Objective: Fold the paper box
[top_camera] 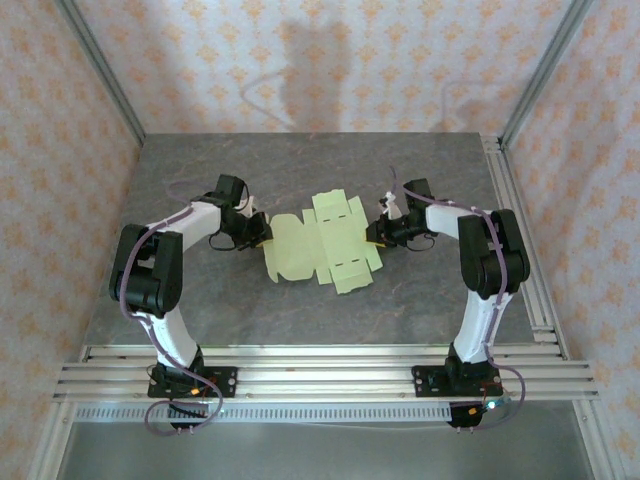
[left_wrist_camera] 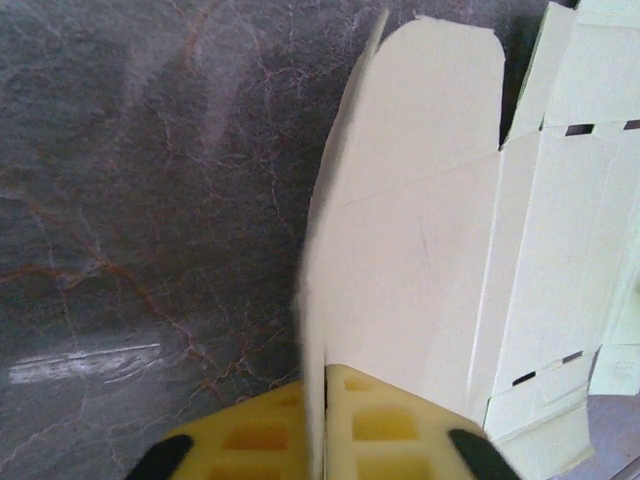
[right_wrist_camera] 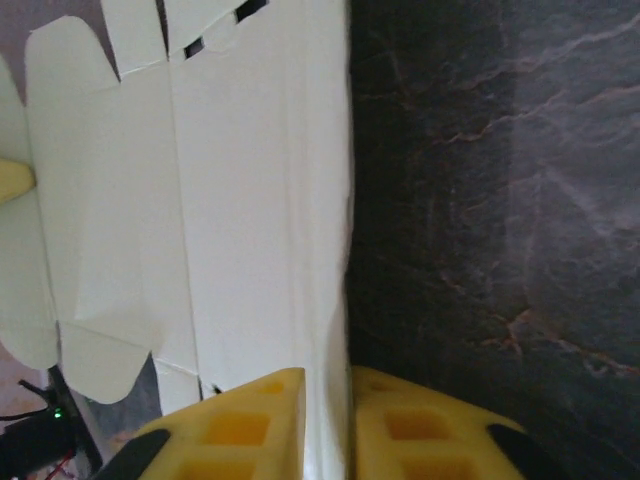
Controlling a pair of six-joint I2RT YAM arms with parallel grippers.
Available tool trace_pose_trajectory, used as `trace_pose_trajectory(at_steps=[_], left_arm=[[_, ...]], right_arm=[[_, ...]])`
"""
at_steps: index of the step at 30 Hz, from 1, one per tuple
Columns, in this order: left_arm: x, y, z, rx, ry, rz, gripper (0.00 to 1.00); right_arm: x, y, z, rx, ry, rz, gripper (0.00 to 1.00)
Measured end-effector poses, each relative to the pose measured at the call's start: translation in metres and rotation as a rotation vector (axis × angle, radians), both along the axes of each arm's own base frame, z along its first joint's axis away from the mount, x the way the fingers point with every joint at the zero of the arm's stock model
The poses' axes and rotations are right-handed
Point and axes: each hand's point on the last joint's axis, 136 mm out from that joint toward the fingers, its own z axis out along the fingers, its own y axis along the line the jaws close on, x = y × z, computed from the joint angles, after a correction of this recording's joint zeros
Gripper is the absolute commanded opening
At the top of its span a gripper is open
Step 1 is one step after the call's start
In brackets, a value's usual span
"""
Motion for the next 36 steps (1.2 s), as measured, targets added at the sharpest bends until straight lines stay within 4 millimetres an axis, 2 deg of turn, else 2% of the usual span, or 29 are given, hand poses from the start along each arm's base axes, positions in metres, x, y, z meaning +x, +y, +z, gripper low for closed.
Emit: trace_pose_trajectory(at_steps=[2, 5, 6, 11, 12, 15, 17, 19, 23, 29, 32, 36], left_arm=[[-0.002, 0.001, -0.002, 0.006, 0.003, -0.001, 0.35], [-0.007, 0.006, 0.001, 0.029, -0.005, 0.003, 0.64], [-0.008, 0.008, 0.004, 0.039, -0.014, 0.007, 0.7], [-0.005, 0.02, 0.046, 0.118, -0.131, 0.034, 0.98], [-0.004, 0.021, 0.052, 0.138, -0.153, 0.04, 1.0], [-0.001, 0.014, 0.07, 0.18, -0.212, 0.033, 1.0], [0.0, -0.001, 0.076, 0.166, -0.224, 0.012, 1.0], [-0.002, -0.017, 0.075, 0.142, -0.217, -0.001, 0.92], [-0.006, -0.05, 0.061, 0.07, -0.163, -0.003, 0.82], [-0.009, -0.087, 0.036, 0.001, -0.091, -0.006, 0.59], [-0.007, -0.1, 0.023, -0.024, -0.063, 0.004, 0.48], [-0.005, -0.105, 0.004, -0.037, -0.022, 0.028, 0.41]], right_arm=[[0.001, -0.002, -0.002, -0.018, -0.004, -0.007, 0.01], [0.002, -0.006, -0.005, -0.047, -0.003, -0.013, 0.0], [0.003, -0.007, -0.004, -0.057, -0.004, -0.014, 0.0], [0.005, -0.011, 0.0, -0.118, -0.018, 0.014, 0.0], [0.004, -0.011, 0.0, -0.137, -0.022, 0.029, 0.0], [0.002, -0.01, 0.003, -0.219, -0.042, 0.084, 0.0], [0.001, -0.009, 0.003, -0.286, -0.061, 0.114, 0.0], [0.001, -0.01, 0.002, -0.364, -0.079, 0.13, 0.0], [0.001, -0.011, 0.004, -0.519, -0.146, 0.147, 0.0], [0.002, -0.007, 0.026, -0.676, -0.275, 0.149, 0.0], [0.001, -0.006, 0.031, -0.745, -0.318, 0.148, 0.0], [-0.002, -0.005, 0.029, -0.82, -0.344, 0.149, 0.0]])
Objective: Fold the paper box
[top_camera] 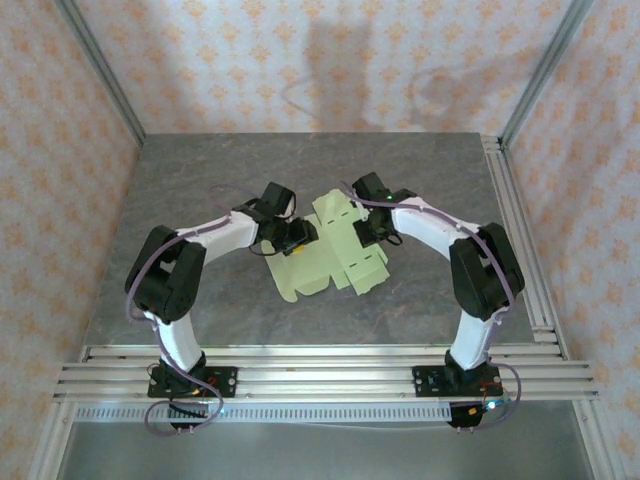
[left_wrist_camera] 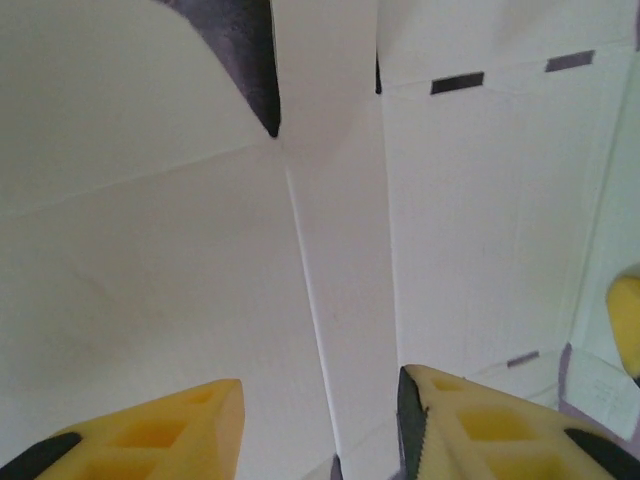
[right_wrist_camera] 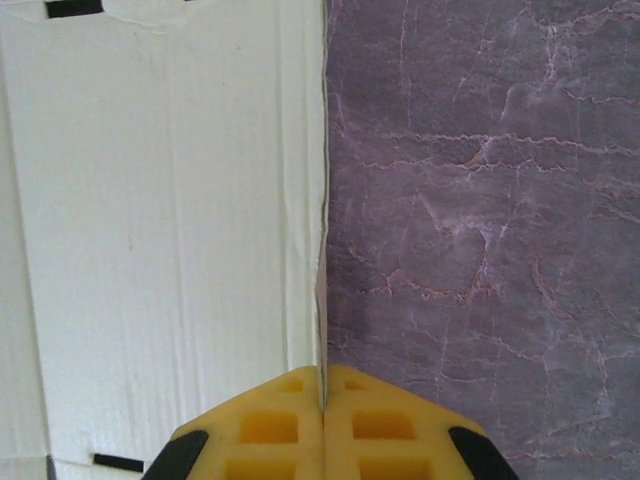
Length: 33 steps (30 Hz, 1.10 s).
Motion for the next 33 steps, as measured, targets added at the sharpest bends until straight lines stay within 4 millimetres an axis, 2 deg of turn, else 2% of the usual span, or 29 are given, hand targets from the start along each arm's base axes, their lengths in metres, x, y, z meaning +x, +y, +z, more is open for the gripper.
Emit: trace_pose_trajectory(at_steps=[4, 12, 15, 17, 19, 21, 23, 26, 29, 33], left_arm=[[0.0, -0.002, -0.016, 0.001, 0.038, 0.02, 0.4], [0.004, -0.004, -0.016, -0.017, 0.042, 0.052, 0.4], [0.004, -0.004, -0.018, -0.016, 0.046, 0.06, 0.4], [0.002, -0.003, -0.02, -0.013, 0.051, 0.06, 0.4], [0.002, -0.002, -0.024, -0.005, 0.059, 0.062, 0.4], [0.001, -0.001, -0.028, 0.002, 0.067, 0.062, 0.4], [0.001, -0.001, -0.028, 0.005, 0.067, 0.06, 0.4], [0.0, 0.0, -0.031, 0.013, 0.07, 0.057, 0.39], [0.0, 0.0, -0.031, 0.015, 0.073, 0.056, 0.37], [0.0, 0.0, -0.032, 0.016, 0.077, 0.056, 0.34]], right_arm=[[0.003, -0.002, 0.002, -0.08, -0.052, -0.001, 0.0], [0.007, -0.009, -0.012, -0.264, -0.109, -0.003, 0.0], [0.007, -0.007, -0.017, -0.258, -0.106, -0.002, 0.1], [0.007, -0.002, -0.018, -0.212, -0.106, -0.002, 0.2], [0.005, 0.006, -0.018, -0.135, -0.097, 0.002, 0.36], [0.002, 0.009, -0.015, -0.053, -0.087, -0.004, 0.48], [0.001, 0.011, -0.007, 0.038, -0.081, -0.02, 0.54], [0.007, 0.008, 0.013, 0.195, -0.105, -0.067, 0.58], [0.018, -0.005, 0.032, 0.338, -0.138, -0.147, 0.59], [0.036, -0.033, 0.039, 0.463, -0.137, -0.283, 0.48]])
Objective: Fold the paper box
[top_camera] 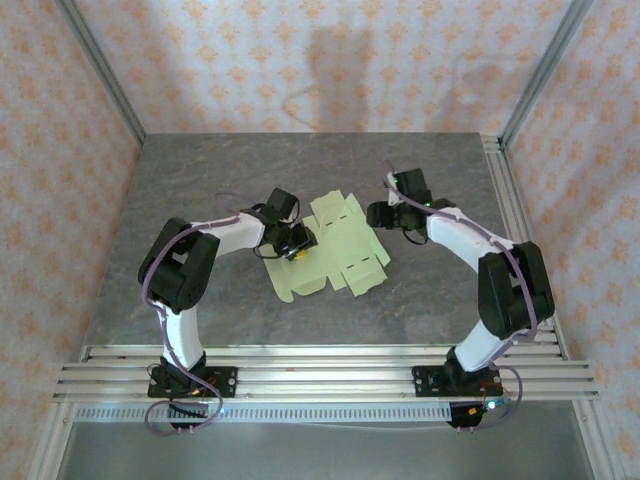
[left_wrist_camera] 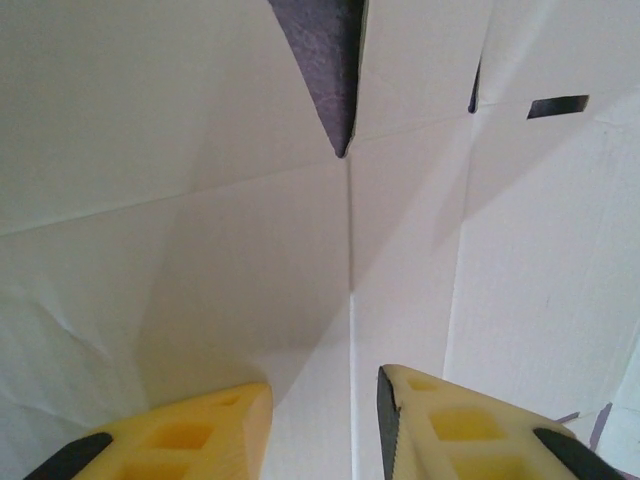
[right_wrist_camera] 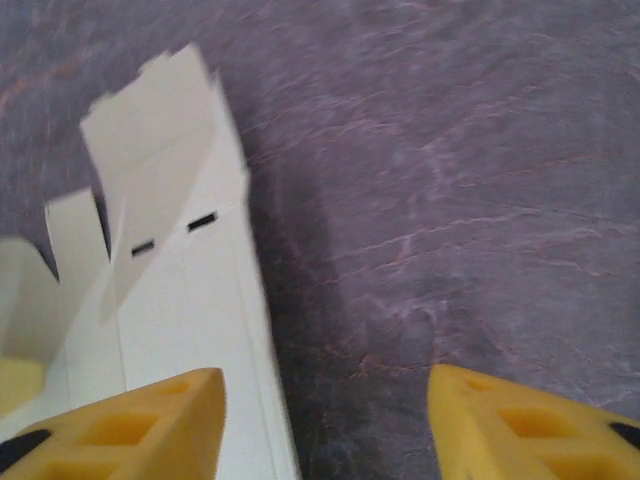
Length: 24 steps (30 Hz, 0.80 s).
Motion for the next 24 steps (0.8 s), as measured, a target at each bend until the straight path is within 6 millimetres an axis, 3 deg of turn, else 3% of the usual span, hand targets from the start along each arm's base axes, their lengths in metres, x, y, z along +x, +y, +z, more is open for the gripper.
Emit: trace_pose_trajectory(at_steps=[3, 5, 11, 18, 24], left_arm=[[0.0, 0.001, -0.001, 0.007, 0.001, 0.002, 0.32], [0.0, 0.001, -0.001, 0.01, 0.001, 0.001, 0.32], [-0.001, 0.002, -0.002, 0.015, 0.001, -0.001, 0.31], [-0.001, 0.002, -0.002, 0.015, 0.001, -0.001, 0.31], [-0.001, 0.002, -0.002, 0.016, 0.002, -0.002, 0.31]], right_arm=[[0.008, -0.016, -0.008, 0.059, 0.049, -0.059, 0.37], [0.009, -0.017, -0.018, 0.085, 0.086, -0.056, 0.36], [-0.007, 0.008, -0.043, 0.179, 0.203, 0.053, 0.29], [-0.025, 0.04, -0.043, 0.227, 0.243, 0.203, 0.31], [-0.028, 0.05, -0.048, 0.224, 0.262, 0.25, 0.36]])
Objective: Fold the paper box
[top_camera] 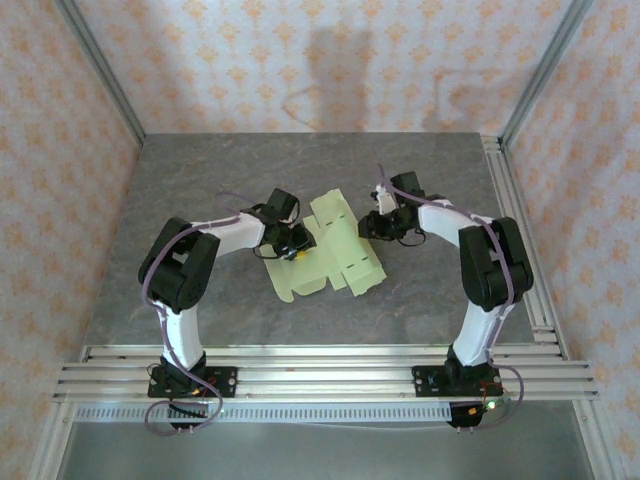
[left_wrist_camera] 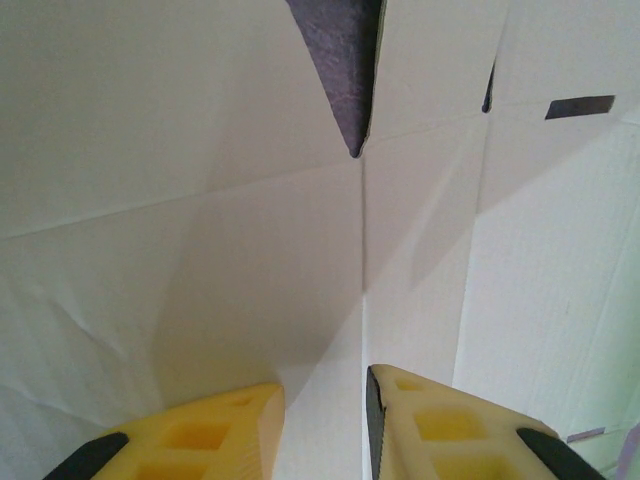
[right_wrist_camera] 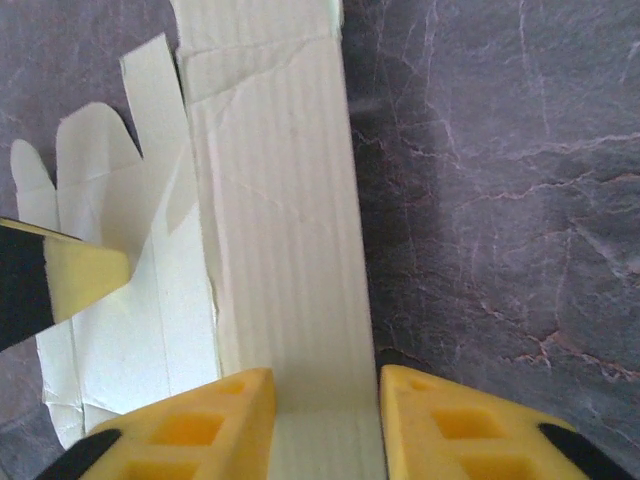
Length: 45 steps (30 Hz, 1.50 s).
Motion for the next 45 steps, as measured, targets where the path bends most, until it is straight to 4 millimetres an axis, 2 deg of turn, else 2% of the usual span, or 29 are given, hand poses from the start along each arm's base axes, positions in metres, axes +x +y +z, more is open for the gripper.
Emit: trace_pose_trajectory(at_steps=[2, 7, 13, 15, 19, 23, 30, 33, 37, 45], left_arm=[[0.0, 0.0, 0.0, 0.0, 0.0, 0.0, 0.31], [0.0, 0.0, 0.0, 0.001, 0.001, 0.0, 0.31], [-0.001, 0.001, -0.001, 0.007, -0.002, -0.007, 0.31], [-0.001, 0.001, -0.001, 0.007, -0.002, -0.008, 0.31], [-0.001, 0.001, -0.001, 0.009, -0.003, -0.011, 0.31], [-0.001, 0.001, -0.001, 0.009, -0.004, -0.013, 0.31], [-0.001, 0.001, 0.0, 0.01, -0.003, -0.013, 0.31], [-0.001, 0.001, 0.0, 0.01, -0.003, -0.013, 0.31], [-0.001, 0.001, 0.0, 0.01, -0.003, -0.013, 0.31], [-0.001, 0.001, 0.0, 0.01, -0.003, -0.013, 0.31]], right_arm=[[0.0, 0.0, -0.005, -0.006, 0.009, 0.004, 0.35], [0.001, -0.001, -0.021, -0.03, 0.038, 0.007, 0.25], [0.001, -0.004, -0.024, -0.043, 0.045, 0.001, 0.13], [0.001, -0.005, -0.024, -0.047, 0.046, -0.002, 0.17], [0.001, -0.005, -0.022, -0.049, 0.041, -0.006, 0.37], [0.004, -0.008, -0.007, -0.052, -0.002, -0.023, 0.54], [0.014, -0.017, 0.031, -0.074, -0.167, -0.06, 0.66], [0.015, -0.017, 0.037, -0.095, -0.223, -0.043, 0.67], [0.01, -0.013, 0.031, -0.135, -0.249, -0.001, 0.64], [0.007, -0.015, 0.02, -0.198, -0.256, 0.037, 0.48]])
